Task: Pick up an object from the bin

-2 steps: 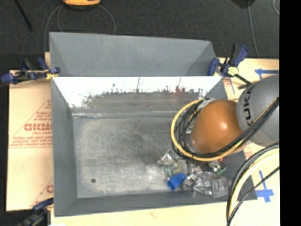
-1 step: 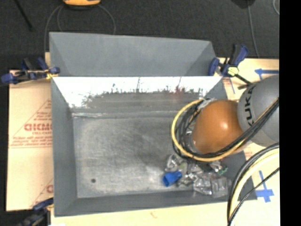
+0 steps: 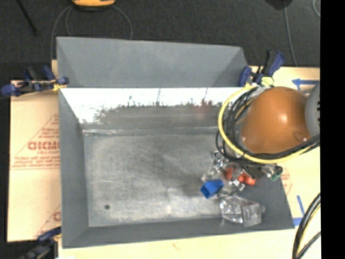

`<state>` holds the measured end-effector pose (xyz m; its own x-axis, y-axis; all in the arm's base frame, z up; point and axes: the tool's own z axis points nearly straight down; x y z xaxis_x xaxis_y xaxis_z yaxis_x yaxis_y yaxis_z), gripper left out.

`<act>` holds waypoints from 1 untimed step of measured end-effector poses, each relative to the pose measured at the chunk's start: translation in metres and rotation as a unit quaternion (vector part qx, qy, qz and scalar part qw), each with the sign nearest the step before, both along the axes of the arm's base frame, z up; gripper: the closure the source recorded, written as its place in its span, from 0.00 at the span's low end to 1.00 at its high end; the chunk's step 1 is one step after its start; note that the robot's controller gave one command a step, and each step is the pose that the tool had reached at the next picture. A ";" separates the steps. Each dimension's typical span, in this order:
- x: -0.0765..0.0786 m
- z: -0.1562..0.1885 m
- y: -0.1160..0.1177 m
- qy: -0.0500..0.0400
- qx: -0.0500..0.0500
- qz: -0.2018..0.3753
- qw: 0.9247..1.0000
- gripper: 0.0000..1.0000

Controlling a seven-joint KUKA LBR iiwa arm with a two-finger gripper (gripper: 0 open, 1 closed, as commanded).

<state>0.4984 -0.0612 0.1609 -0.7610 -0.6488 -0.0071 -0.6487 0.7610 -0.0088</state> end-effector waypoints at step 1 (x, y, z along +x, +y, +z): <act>0.009 0.106 0.004 0.000 0.000 -0.007 1.000 1.00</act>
Offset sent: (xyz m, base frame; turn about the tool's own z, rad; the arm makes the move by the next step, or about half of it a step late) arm 0.0060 0.0052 0.1016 0.0097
